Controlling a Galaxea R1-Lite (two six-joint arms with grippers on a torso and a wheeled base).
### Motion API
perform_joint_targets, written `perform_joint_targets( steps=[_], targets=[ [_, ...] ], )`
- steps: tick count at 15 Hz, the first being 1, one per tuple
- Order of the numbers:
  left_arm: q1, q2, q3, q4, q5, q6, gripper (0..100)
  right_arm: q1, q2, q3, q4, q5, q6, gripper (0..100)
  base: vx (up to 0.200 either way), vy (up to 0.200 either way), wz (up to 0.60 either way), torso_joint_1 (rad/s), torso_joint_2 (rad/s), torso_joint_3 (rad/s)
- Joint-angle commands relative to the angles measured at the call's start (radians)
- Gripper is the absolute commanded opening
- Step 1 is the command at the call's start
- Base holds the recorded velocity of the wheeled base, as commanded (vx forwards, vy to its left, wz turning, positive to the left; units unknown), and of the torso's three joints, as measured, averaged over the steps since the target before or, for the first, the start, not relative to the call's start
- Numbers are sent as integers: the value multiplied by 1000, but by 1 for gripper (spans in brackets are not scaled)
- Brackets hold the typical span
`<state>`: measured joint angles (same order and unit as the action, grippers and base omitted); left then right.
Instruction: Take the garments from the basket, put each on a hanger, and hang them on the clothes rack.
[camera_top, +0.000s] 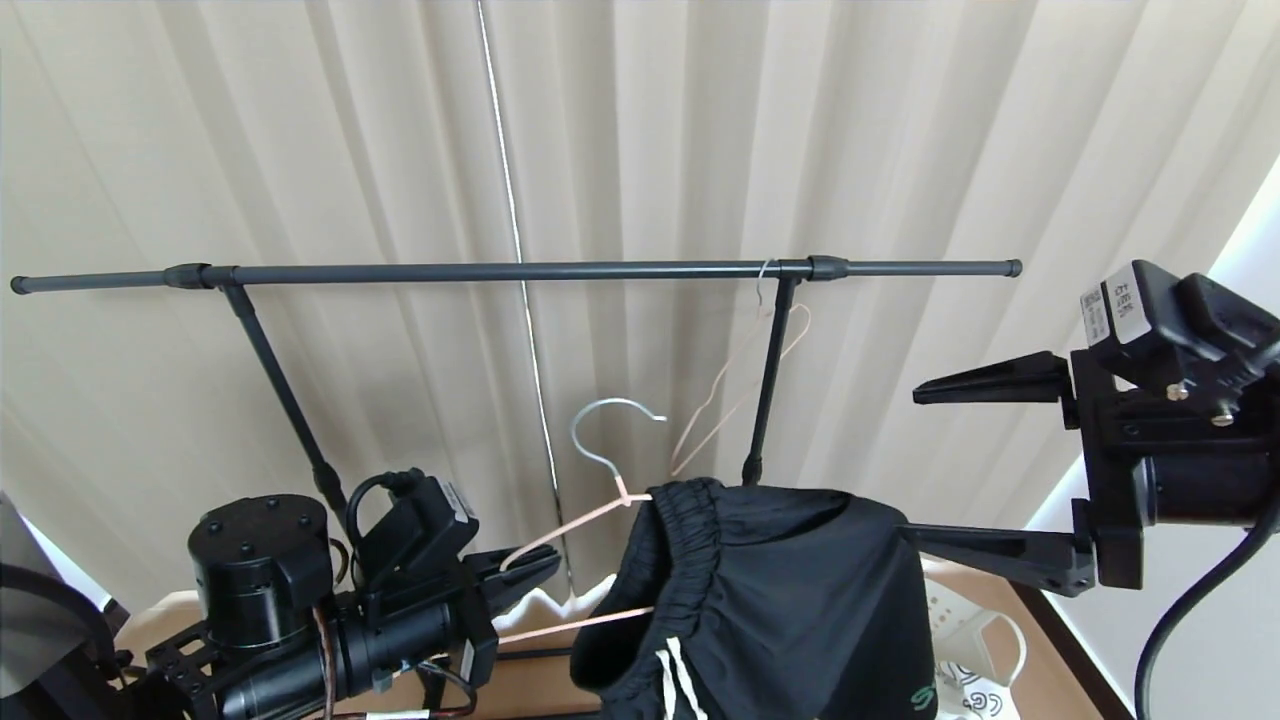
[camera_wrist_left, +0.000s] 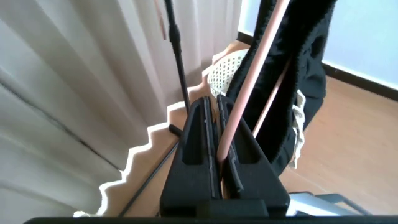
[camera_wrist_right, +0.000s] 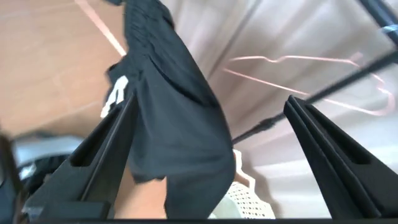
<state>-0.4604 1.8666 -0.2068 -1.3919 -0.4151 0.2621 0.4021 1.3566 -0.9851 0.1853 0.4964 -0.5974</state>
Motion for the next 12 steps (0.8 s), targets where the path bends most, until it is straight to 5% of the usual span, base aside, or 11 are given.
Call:
perform_joint_targets(
  steps=[1, 4, 12],
  targets=[
    [-20, 3, -2, -1, -13, 14, 0, -16, 145, -191, 212, 131, -159, 100, 0, 0, 0, 0, 0, 0],
    [-66, 2, 3, -52, -13, 12, 0, -12, 237, -239, 258, 222, -243, 100, 0, 0, 0, 0, 0, 0],
    [-115, 14, -26, -62, -4, 9, 0, 92, 340, -233, 246, 209, -211, 100, 0, 0, 0, 0, 0, 0]
  ],
)
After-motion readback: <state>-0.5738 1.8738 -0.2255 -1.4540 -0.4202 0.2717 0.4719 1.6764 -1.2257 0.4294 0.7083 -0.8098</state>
